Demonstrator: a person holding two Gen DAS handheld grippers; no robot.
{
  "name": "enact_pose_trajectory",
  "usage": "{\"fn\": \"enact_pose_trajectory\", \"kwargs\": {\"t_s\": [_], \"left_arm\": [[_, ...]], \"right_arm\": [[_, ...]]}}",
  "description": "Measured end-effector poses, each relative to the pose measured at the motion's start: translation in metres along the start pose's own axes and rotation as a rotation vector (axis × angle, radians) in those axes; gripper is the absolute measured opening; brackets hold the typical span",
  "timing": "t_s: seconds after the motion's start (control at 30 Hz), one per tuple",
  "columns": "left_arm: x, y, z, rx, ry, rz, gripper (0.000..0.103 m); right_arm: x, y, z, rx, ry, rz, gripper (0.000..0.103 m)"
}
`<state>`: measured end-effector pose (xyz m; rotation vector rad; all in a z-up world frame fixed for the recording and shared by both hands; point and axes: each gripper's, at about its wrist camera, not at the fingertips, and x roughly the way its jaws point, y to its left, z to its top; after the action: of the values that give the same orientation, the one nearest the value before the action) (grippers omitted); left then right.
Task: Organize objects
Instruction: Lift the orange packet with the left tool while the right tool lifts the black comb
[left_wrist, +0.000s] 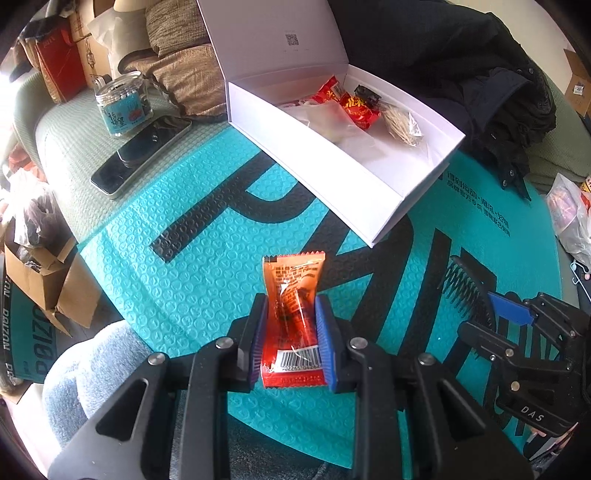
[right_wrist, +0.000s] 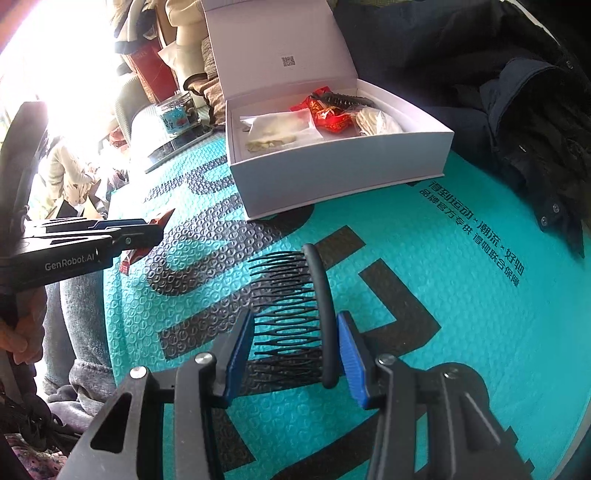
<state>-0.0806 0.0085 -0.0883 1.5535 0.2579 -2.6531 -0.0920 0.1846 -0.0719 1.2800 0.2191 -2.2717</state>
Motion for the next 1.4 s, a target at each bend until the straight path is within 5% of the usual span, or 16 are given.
{"fn": "enact_pose_trajectory", "kwargs": {"t_s": [0.83,1.4], "left_arm": [[-0.080,-0.040,0.041,0.111,-0.115,-0.024,0.024],[-0.059,-0.043,0.090,0.124,-0.104,-0.026,0.024]], "right_arm": [[-0.081,0.024,0.040,-0.082,-0.166,0.005,0.046],[-0.065,0.005,0.089,-0.139,-0.199,0.017,0.046]]}}
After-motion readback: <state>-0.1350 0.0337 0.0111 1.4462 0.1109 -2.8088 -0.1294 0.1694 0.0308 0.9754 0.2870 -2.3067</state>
